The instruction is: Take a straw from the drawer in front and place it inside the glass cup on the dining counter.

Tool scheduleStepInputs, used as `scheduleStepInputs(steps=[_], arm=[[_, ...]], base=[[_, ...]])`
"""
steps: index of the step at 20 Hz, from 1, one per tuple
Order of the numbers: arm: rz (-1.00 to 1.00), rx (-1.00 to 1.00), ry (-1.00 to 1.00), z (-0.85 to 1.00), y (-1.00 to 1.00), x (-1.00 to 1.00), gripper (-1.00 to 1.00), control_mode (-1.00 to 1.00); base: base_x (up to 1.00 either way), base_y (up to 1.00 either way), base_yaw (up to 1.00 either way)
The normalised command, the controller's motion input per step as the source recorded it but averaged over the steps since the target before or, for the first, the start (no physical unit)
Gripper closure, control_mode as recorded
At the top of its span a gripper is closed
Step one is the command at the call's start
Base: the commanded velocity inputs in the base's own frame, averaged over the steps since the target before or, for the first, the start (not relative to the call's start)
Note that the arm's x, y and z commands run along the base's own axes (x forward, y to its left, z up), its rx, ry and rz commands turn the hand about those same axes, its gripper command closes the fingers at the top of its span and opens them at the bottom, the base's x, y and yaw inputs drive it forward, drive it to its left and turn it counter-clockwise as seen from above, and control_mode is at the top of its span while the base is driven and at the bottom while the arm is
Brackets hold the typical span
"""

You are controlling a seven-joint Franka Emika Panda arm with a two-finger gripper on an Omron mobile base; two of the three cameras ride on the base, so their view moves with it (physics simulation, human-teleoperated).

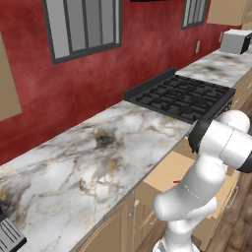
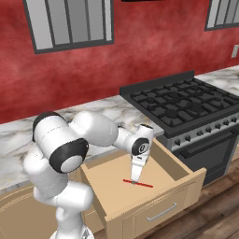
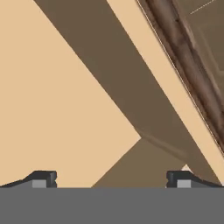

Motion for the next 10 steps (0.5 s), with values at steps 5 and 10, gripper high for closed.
scheduleStepInputs(steps=[5, 10], arm=[[-0.13, -0.03, 0.04, -0.73, 0.00, 0.53, -1.00, -1.00], [0.00, -0.03, -0.01, -0.40, -0.06, 0.53, -1.00, -1.00]], base=[[0.00, 0.00, 0.00], [0.00, 0.00, 0.00]])
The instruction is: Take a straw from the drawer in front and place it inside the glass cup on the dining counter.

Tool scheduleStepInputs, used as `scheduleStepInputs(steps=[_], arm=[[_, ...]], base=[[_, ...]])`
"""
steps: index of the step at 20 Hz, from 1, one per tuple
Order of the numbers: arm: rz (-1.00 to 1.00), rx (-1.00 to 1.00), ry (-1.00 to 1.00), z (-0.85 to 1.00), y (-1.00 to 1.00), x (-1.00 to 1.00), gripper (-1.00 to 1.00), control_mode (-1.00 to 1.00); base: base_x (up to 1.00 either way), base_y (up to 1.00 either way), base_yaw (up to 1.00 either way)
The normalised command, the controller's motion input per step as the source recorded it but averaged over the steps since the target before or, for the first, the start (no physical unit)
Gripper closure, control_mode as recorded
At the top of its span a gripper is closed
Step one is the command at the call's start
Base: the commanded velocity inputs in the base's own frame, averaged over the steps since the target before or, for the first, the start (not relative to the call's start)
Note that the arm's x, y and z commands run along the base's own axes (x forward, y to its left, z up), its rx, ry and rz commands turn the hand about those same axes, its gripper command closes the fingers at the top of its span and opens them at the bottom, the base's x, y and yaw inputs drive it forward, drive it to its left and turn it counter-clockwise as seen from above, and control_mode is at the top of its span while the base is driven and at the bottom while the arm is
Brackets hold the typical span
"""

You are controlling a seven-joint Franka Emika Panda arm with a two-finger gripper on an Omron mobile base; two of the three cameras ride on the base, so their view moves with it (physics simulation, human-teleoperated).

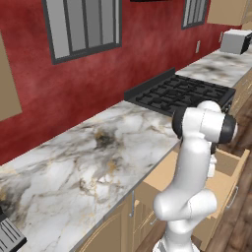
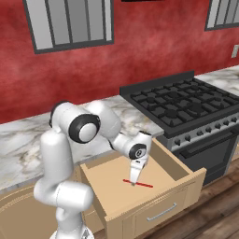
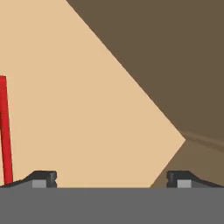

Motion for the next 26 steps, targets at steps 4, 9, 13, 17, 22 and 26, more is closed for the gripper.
scheduleStepInputs(steps=[4, 9, 13, 17, 22, 26], arm=[[0.02, -0.03, -0.05, -0.43, -0.19, 0.52, -1.00, -1.00], [0.03, -0.01, -0.02, -0.66, -0.12, 0.32, -1.00, -1.00], [0.00, 0.00, -0.03, -0.41, -0.06, 0.37, -1.00, -1.00], [0.00, 0.00, -0.03, -0.32, -0.20, 0.23, -1.00, -1.00], [0.00, 0.00, -0.02, -0.28, -0.04, 0.04, -1.00, -1.00], [0.00, 0.00, -0.01, -0.29, 0.00, 0.05, -1.00, -1.00]], base=[[0.00, 0.00, 0.00], [0.00, 0.00, 0.00], [0.00, 0.00, 0.00], [0.00, 0.00, 0.00], [0.00, 0.00, 0.00], [0.00, 0.00, 0.00]])
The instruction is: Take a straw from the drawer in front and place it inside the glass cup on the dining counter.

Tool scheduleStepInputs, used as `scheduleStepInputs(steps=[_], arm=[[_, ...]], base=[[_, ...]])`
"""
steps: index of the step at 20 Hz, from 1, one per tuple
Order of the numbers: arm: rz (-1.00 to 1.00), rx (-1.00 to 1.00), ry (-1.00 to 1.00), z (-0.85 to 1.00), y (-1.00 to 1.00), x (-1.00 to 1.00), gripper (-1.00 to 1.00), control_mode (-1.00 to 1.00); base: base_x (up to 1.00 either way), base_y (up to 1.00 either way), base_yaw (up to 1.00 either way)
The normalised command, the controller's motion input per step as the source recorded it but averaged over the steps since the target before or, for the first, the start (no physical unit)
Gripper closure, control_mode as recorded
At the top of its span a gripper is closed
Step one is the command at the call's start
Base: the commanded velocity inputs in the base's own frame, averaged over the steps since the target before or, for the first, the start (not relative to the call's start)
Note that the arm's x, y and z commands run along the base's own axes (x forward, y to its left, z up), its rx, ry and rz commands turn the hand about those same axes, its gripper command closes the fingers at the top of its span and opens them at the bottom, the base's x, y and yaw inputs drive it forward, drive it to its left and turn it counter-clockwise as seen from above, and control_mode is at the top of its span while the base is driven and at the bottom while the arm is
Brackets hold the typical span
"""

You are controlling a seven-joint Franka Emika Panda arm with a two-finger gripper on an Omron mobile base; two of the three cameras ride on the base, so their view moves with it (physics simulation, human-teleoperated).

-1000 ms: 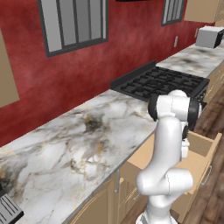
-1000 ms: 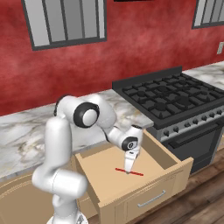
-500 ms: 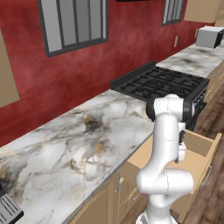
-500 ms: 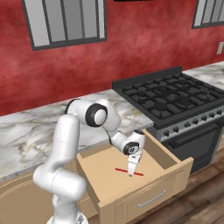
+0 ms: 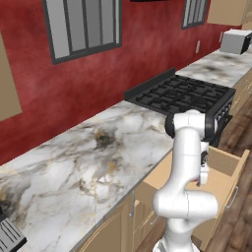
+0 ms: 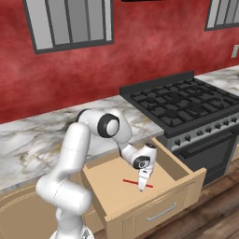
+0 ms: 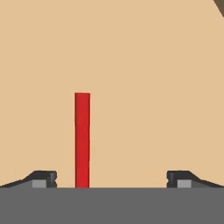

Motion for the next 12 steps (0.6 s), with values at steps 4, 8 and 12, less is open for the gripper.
scheduleStepInputs(steps=[4, 8, 12], arm=[[-0.01, 0.00, 0.00, -0.40, 0.00, 0.02, -1.00, -1.00], [-0.03, 0.00, 0.00, -0.46, 0.00, 0.01, -1.00, -1.00], [-0.03, 0.00, -0.01, -0.46, 0.00, 0.00, 1.00, -1.00]], base=[[0.00, 0.00, 0.00], [0.00, 0.00, 0.00], [0.00, 0.00, 0.00]])
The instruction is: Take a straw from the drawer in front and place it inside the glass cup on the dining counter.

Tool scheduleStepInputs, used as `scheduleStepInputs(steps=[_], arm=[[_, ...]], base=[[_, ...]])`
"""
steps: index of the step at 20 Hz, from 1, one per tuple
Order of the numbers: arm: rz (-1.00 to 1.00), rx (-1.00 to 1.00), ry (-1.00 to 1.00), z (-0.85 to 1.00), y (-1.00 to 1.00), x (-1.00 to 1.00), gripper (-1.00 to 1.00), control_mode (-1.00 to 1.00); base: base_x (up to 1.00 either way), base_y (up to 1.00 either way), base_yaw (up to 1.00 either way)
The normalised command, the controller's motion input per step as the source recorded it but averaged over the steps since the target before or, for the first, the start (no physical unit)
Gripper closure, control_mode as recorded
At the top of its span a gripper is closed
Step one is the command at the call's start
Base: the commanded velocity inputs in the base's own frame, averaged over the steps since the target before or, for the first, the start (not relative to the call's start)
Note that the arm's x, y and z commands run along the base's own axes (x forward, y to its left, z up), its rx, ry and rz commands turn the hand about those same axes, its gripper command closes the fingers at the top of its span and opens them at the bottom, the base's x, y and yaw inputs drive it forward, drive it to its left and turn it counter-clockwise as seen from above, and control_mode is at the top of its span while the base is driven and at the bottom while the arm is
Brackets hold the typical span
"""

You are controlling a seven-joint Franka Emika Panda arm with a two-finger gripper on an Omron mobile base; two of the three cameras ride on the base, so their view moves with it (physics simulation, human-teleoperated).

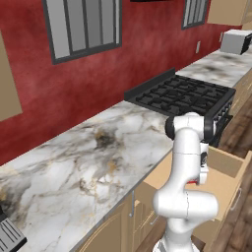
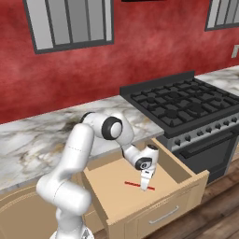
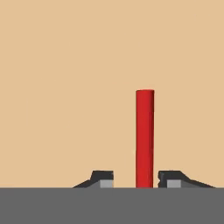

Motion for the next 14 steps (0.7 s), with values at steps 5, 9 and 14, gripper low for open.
scheduleStepInputs(steps=[5, 9, 14], arm=[[-0.05, -0.01, -0.11, -0.37, 0.00, -0.02, 1.00, -1.00], [-0.05, -0.04, -0.19, -0.24, 0.00, -0.16, 1.00, -1.00], [0.01, -0.05, -0.18, 0.11, 0.00, -0.37, 1.00, -1.00]], base=[[0.00, 0.00, 0.00], [0.00, 0.00, 0.00], [0.00, 0.00, 0.00]])
